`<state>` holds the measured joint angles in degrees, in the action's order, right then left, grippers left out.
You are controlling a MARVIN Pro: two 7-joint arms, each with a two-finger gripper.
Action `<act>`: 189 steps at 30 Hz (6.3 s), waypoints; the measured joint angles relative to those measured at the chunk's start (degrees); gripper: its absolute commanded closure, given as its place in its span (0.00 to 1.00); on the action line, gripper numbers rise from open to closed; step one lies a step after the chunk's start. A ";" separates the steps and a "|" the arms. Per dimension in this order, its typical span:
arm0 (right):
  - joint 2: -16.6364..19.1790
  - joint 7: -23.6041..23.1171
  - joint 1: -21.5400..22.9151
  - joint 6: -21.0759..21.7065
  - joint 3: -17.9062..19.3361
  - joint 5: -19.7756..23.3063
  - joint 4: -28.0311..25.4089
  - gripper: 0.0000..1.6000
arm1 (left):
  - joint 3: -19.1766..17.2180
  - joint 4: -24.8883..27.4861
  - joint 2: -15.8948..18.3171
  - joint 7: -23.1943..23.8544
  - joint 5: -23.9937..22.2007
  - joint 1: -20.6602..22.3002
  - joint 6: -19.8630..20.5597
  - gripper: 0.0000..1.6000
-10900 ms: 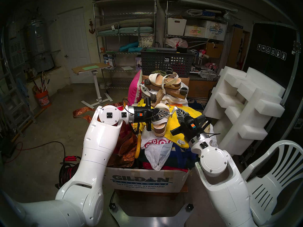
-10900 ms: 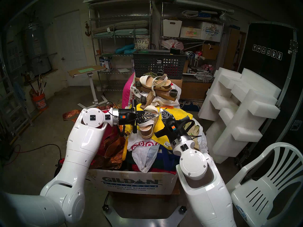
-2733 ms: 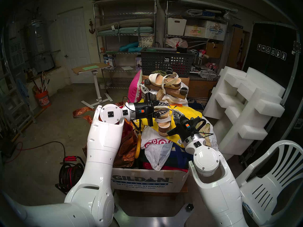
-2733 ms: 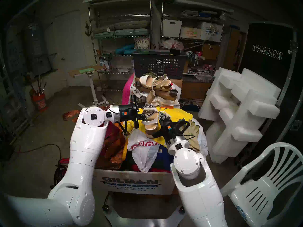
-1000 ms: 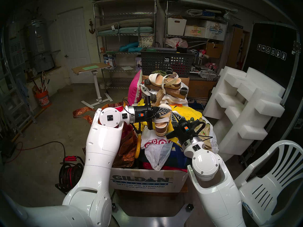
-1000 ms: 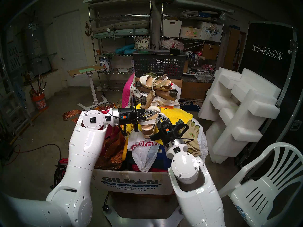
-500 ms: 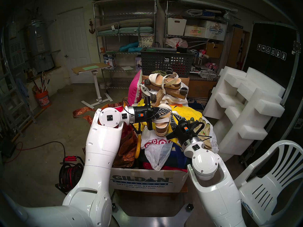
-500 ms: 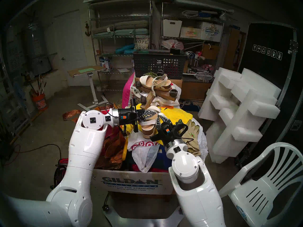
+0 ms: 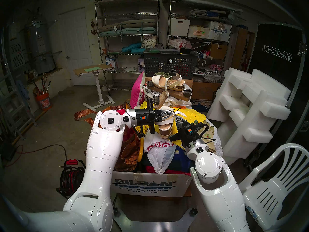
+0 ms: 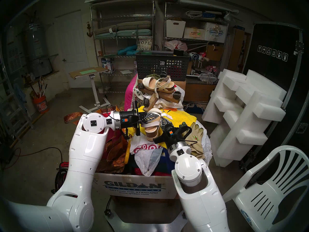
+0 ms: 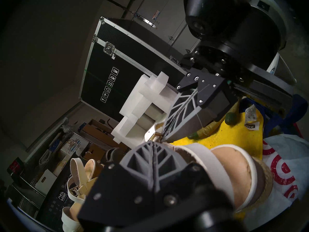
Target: Unbuckle a shoe
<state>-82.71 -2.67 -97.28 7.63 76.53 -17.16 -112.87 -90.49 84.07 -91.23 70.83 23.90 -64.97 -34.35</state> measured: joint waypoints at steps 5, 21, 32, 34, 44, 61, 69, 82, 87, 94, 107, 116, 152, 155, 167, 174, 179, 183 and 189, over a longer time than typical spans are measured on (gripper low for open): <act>-1.13 0.34 -0.22 0.11 0.49 1.91 -0.02 1.00 | 0.36 0.33 0.66 -0.02 -0.28 -0.23 -0.01 1.00; -2.95 1.16 0.47 0.11 1.24 3.36 1.41 1.00 | -0.04 2.37 2.73 0.81 -1.92 -2.17 1.18 1.00; -3.20 1.22 1.09 0.01 1.96 4.02 1.92 1.00 | -1.02 2.55 4.01 1.36 -2.51 -2.74 1.59 1.00; -3.20 1.10 1.12 0.01 1.71 4.02 1.87 1.00 | -0.85 2.34 4.01 1.35 -2.53 -2.60 1.55 1.00; -2.80 0.49 1.08 0.01 1.32 3.94 1.41 1.00 | 0.47 2.12 3.05 0.03 -3.18 -1.95 0.36 0.73; -2.18 0.46 0.94 -0.16 1.46 3.56 1.21 1.00 | 2.14 2.89 2.73 -2.06 0.09 -0.49 -2.05 0.40; -1.98 0.51 0.58 -0.21 1.67 3.64 0.67 1.00 | 2.96 0.62 2.54 -4.10 2.49 0.55 -3.72 0.51; -1.51 0.22 -0.14 -0.21 1.79 4.38 -0.29 1.00 | 4.05 -2.79 1.68 -6.43 6.52 2.31 -5.82 1.00; -1.42 0.18 -0.42 -0.18 1.76 4.56 -0.54 1.00 | 3.17 -4.51 1.32 -8.06 8.36 2.91 -7.45 1.00; -1.73 0.97 -0.60 -0.16 1.68 4.53 -0.70 1.00 | 2.31 -4.48 0.86 -9.32 8.84 3.05 -8.70 1.00; -2.84 3.17 -0.07 -0.11 2.18 3.52 0.10 1.00 | 0.75 -1.58 1.63 -8.06 6.66 1.00 -7.44 1.00; -2.90 2.98 0.13 -0.18 2.01 3.57 0.43 1.00 | 0.27 -1.11 2.35 -7.94 5.74 0.23 -7.87 0.31; -2.80 0.62 -0.37 -0.34 1.52 4.29 -0.82 1.00 | 3.47 -5.05 1.49 -10.11 9.75 3.46 -9.44 0.59; -2.79 0.55 -0.41 -0.34 1.51 4.32 -0.84 1.00 | 3.46 -5.13 1.37 -10.19 9.64 3.51 -9.56 0.69; -3.03 1.60 -0.44 -0.31 1.57 3.89 -0.55 1.00 | 3.42 -5.44 1.18 -10.39 9.07 3.43 -9.79 1.00; -3.38 2.43 -0.32 -0.26 2.46 3.50 -0.19 1.00 | 2.99 -5.42 1.41 -10.47 8.61 3.15 -9.84 1.00; -3.68 2.76 -0.16 -0.21 2.86 3.41 0.18 1.00 | 2.65 -5.16 1.99 -10.14 8.24 2.88 -9.62 1.00; -3.95 2.95 0.05 -0.19 3.11 3.33 0.57 1.00 | 2.43 -4.85 2.53 -9.74 7.80 2.65 -9.20 1.00; -4.34 3.53 0.52 -0.04 3.68 3.18 1.35 1.00 | 1.82 -4.14 3.34 -9.31 7.26 2.14 -8.74 1.00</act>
<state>-87.05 0.85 -96.76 7.59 80.21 -13.98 -111.52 -88.67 79.93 -87.89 61.53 31.16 -62.83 -43.09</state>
